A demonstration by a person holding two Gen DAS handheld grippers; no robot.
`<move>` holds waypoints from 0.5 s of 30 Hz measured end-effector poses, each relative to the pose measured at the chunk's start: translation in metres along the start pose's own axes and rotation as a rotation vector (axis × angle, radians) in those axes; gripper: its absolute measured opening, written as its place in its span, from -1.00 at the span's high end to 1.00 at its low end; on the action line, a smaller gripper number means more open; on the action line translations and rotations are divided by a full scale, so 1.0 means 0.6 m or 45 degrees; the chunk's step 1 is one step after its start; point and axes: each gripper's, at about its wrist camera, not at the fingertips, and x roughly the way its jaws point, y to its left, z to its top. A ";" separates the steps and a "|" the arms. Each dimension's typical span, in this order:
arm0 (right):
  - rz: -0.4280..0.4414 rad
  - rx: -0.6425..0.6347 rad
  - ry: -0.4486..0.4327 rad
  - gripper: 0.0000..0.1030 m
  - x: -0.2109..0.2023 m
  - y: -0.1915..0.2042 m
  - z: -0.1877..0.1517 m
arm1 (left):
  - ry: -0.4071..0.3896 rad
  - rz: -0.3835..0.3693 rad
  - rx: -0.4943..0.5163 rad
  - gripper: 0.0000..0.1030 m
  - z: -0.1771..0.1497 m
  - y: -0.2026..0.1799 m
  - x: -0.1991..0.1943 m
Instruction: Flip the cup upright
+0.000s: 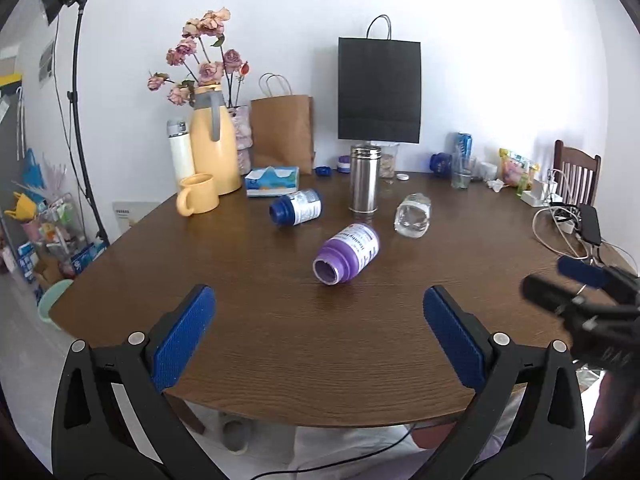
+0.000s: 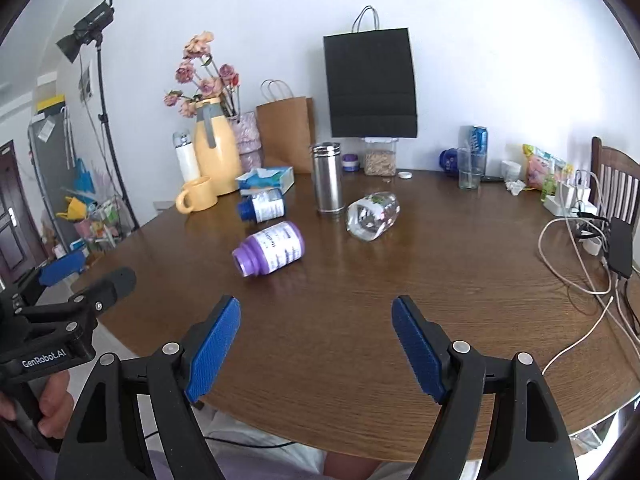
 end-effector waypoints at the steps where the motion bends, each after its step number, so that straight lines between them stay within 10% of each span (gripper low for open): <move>1: 0.003 -0.007 0.003 -0.59 0.000 0.004 -0.003 | -0.006 0.009 0.006 -1.00 0.000 -0.003 -0.001; 15: -0.022 0.009 0.009 -0.59 -0.003 0.003 -0.010 | 0.000 0.036 0.030 -1.00 -0.003 -0.004 -0.005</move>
